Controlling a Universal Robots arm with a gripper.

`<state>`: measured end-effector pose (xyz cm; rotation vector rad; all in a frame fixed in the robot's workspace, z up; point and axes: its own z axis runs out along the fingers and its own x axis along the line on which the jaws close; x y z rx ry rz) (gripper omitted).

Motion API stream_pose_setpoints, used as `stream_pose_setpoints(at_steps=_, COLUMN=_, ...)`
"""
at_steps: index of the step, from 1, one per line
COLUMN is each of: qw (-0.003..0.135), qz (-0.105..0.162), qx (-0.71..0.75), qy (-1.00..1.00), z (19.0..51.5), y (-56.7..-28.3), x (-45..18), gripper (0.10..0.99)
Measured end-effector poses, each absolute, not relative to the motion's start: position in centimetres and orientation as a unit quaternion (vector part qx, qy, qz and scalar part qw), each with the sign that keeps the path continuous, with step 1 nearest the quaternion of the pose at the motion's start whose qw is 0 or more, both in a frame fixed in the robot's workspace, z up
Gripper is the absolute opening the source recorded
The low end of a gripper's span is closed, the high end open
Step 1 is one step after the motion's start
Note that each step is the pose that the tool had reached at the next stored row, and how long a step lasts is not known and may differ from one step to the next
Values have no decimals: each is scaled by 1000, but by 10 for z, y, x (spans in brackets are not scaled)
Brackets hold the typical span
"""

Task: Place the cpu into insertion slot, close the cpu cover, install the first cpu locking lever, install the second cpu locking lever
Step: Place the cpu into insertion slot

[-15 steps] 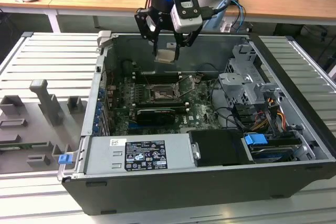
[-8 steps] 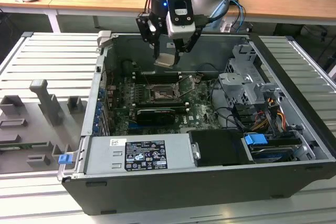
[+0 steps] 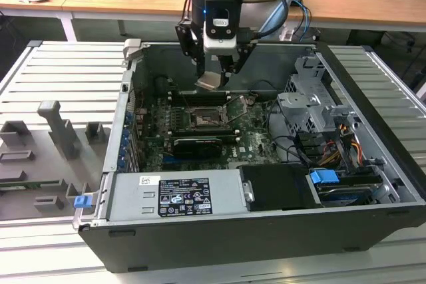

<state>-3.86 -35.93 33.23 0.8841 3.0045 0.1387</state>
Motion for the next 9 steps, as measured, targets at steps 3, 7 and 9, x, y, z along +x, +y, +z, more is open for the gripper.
stream_pose_setpoints(at_steps=3, qw=4, qz=44, qx=293, qy=955, z=331, y=-359, x=-38, gripper=529)
stream_pose_setpoints(at_steps=7, qw=5, qz=44, qx=315, qy=948, z=329, y=-359, x=-38, gripper=529)
stream_pose_setpoints(at_steps=9, qw=6, qz=44, qx=343, qy=938, z=328, y=-359, x=-37, gripper=529)
